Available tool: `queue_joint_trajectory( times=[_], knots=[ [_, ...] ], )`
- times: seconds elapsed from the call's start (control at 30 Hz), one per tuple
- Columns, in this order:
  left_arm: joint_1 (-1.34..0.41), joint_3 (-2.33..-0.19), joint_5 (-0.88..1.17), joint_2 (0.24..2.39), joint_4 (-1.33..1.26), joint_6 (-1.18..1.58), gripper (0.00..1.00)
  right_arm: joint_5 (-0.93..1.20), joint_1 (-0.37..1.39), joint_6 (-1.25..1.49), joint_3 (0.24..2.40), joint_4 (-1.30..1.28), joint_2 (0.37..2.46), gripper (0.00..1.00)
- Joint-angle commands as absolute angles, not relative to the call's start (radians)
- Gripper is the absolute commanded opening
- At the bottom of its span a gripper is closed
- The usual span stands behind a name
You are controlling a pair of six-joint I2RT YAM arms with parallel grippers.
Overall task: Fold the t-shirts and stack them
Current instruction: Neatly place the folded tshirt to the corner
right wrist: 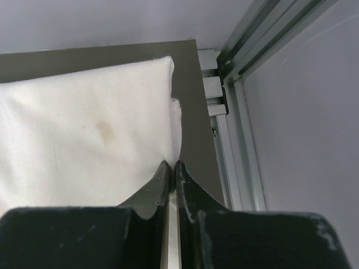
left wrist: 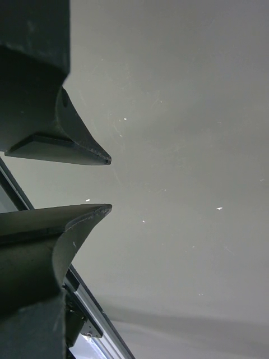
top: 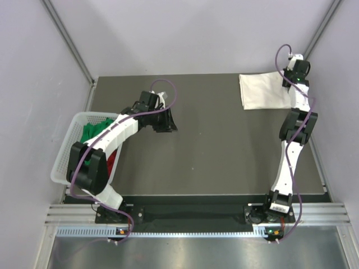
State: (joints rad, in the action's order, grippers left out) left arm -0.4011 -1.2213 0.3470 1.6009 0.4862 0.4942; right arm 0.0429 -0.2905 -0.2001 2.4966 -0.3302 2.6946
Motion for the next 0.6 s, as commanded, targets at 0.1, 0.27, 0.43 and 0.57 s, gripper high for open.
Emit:
queue_joint_trajectory(
  times=[0.1,0.27,0.43,0.57],
  knots=[
    [-0.402,-1.247,0.35,1.575,0.459,0.477,0.39,0.006,-0.307,-0.204,2.537,-0.241,2.697,0.02],
    [-0.402,-1.247,0.359,1.565,0.459,0.477,0.39,0.006,-0.304,-0.187,2.516,-0.224,2.669,0.41],
    [-0.402,-1.226,0.373,1.517,0.417,0.495,0.4,-0.069,-0.281,-0.154,2.435,-0.221,2.548,0.82],
    [-0.4,-1.2,0.377,1.438,0.365,0.48,0.4,-0.115,-0.247,-0.049,2.3,-0.233,2.325,1.0]
  ],
)
